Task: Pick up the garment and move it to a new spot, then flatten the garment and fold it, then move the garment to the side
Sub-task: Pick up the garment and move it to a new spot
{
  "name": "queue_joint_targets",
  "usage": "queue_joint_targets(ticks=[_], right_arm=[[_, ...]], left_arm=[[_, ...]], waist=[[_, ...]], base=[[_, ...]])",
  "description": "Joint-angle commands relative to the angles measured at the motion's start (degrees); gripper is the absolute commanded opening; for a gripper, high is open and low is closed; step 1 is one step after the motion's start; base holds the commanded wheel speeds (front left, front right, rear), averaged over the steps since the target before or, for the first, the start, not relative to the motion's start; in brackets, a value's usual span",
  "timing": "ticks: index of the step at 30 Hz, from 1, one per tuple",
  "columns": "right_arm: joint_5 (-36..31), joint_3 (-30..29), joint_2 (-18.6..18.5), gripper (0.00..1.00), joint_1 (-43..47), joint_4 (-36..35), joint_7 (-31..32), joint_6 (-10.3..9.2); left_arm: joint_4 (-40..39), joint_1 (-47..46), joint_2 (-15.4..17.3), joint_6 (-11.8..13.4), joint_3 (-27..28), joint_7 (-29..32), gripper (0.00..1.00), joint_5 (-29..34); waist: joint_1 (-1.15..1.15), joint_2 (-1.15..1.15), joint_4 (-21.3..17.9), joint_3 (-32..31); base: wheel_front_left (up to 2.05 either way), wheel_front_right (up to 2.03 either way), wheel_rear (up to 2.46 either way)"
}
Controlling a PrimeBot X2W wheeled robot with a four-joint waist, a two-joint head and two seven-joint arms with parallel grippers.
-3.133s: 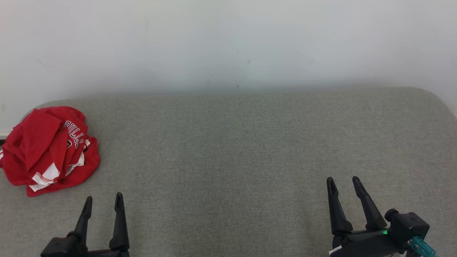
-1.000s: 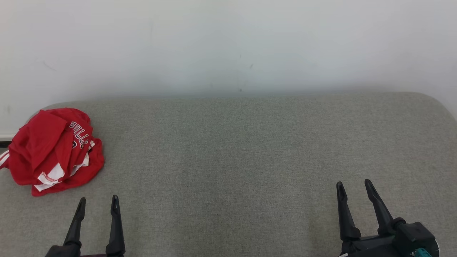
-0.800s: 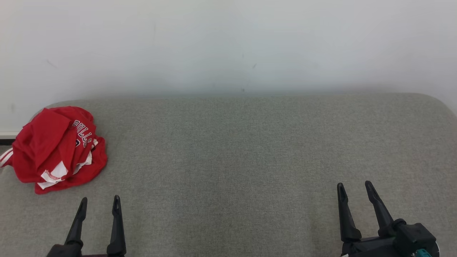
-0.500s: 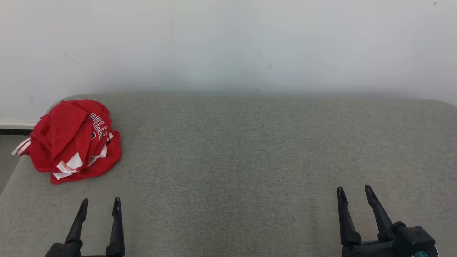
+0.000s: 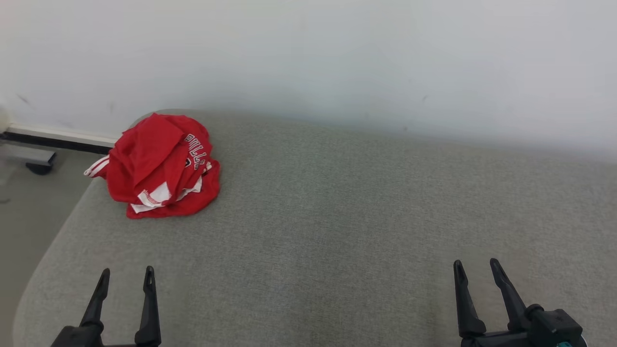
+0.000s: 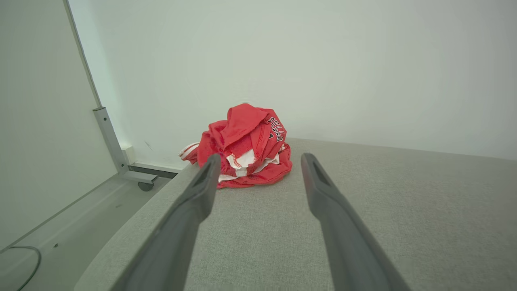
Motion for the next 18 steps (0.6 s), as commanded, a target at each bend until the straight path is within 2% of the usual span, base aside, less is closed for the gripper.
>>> queue_joint_targets(ticks=[1, 18], right_arm=[[0.2, 0.0, -0.1, 1.0, 0.3, 0.3, 0.0, -0.12], [0.8, 0.5, -0.1, 1.0, 0.0, 1.8, 0.0, -0.12]], left_arm=[[0.1, 0.6, 0.3, 0.2, 0.1, 0.3, 1.0, -0.5], [0.0, 1.1, 1.0, 1.2, 0.1, 0.3, 1.0, -1.0]], waist=[[0.0, 0.0, 2.8, -0.2], [0.0, 0.0, 11.8, -0.2]], base=[[0.0, 0.0, 0.0], [0.0, 0.0, 0.0]])
